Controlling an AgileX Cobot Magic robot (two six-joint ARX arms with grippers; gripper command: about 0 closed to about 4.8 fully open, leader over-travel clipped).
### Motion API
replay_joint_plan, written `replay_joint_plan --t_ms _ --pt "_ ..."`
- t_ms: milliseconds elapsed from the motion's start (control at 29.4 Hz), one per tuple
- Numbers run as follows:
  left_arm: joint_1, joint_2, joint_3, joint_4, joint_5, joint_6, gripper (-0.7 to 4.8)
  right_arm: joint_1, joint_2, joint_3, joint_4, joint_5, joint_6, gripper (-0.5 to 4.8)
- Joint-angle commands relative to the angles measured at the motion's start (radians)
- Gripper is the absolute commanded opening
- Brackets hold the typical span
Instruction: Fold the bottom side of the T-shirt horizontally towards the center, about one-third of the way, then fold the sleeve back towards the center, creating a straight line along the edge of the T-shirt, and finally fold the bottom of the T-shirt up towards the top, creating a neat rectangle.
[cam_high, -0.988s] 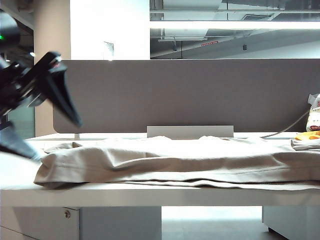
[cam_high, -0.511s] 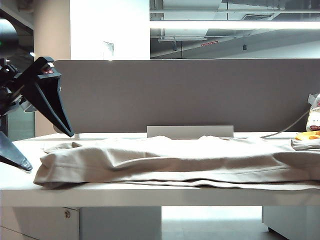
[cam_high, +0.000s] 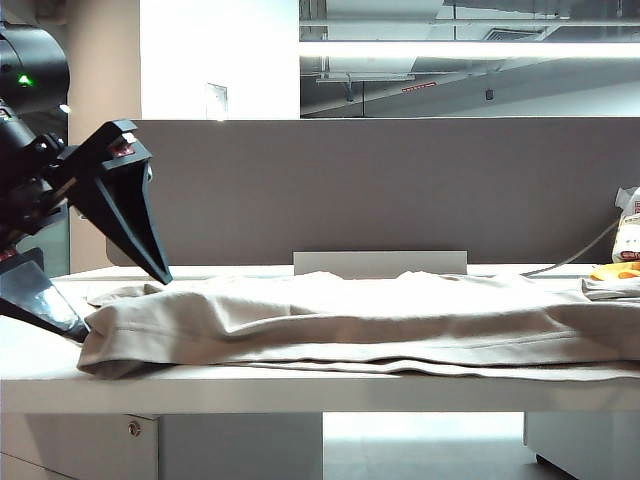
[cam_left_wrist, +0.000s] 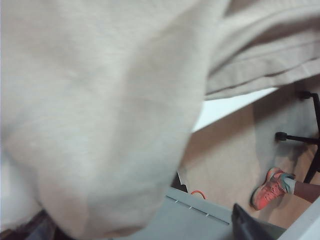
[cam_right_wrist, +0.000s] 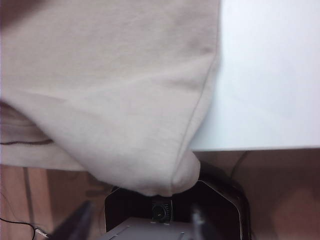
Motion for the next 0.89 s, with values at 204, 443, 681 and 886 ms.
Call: replay_joint_plan --t_ms 204,443,681,886 --pt "0.0 0.0 0.002 -0.004 -0.006 0.0 4.51 0.002 0.038 0.002 0.004 0.002 -0.004 2.5" --pt "0.0 0.0 0.002 -0.009 -0.01 0.0 4.38 0.008 0.144 0.002 0.01 -0.002 -0.028 2.5" --pt "0.0 0.0 0.002 -0.006 -0.021 0.0 3.92 0.008 0.145 0.002 0.037 -0.002 -0.03 2.08" --pt "0.0 0.0 0.002 0.0 -0.021 0.0 3.89 0.007 0.146 0.002 0.072 0.002 -0.029 2.05"
